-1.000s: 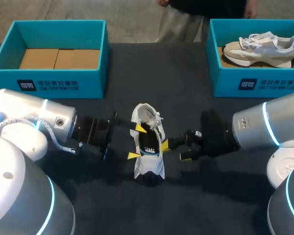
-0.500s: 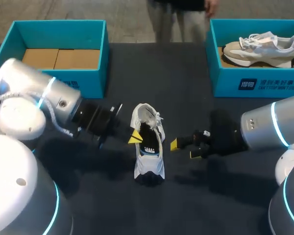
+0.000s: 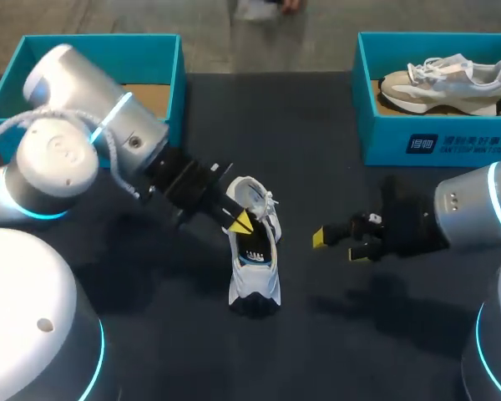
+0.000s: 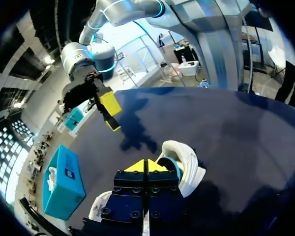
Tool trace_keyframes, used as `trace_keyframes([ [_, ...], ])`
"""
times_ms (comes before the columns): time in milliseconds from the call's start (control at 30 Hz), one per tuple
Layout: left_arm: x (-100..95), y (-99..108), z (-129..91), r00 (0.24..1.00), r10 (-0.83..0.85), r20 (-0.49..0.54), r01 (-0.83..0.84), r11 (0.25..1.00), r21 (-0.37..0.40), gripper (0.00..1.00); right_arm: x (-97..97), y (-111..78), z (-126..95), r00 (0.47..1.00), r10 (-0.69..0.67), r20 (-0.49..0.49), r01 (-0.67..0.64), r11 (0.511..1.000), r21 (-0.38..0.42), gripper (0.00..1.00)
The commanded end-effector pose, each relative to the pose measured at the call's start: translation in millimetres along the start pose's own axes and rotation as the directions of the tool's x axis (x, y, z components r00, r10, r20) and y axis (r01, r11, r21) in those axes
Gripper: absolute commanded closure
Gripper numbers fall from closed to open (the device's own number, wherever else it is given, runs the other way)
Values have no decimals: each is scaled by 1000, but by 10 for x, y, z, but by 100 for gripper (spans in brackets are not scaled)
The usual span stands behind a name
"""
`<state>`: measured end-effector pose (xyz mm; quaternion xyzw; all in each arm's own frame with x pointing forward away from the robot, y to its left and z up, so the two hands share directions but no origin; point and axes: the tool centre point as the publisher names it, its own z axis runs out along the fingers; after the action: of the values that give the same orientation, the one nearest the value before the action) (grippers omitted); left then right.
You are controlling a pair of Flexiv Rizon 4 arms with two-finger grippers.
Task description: Take the shoe out of the shoebox, open the shoe tongue, remove and reinsert the insole, then place the shoe into the shoebox
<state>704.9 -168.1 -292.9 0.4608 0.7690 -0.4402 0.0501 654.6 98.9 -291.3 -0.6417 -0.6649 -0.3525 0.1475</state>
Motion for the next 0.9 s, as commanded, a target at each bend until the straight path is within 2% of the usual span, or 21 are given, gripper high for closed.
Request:
trace_keyframes([
  [33, -97, -5, 9, 973, 19, -228, -21, 1000, -10, 100, -34, -61, -364, 1000, 8, 13, -7, 1000, -27, 0],
  [167, -105, 17, 40, 953, 36, -302, -44, 999, -20, 100, -82, -55, -499, 1000, 16, 10, -16, 998, -67, 0],
  [300, -99, 38, 48, 942, 52, -330, -63, 998, -22, 100, -111, -48, -601, 1000, 25, 11, -24, 995, -96, 0],
  [633, -105, 46, 46, 949, 68, -308, -80, 996, -27, 100, -118, -32, -647, 1000, 28, -1, -28, 992, -127, 0],
  [833, -105, 46, 46, 949, 68, -308, -80, 996, -27, 100, -130, -29, -687, 996, 15, -93, -28, 990, -141, 0],
  [900, -105, 46, 46, 949, 68, -308, -80, 996, -27, 100, -130, -24, -716, 997, -3, -79, -8, 990, -141, 0],
])
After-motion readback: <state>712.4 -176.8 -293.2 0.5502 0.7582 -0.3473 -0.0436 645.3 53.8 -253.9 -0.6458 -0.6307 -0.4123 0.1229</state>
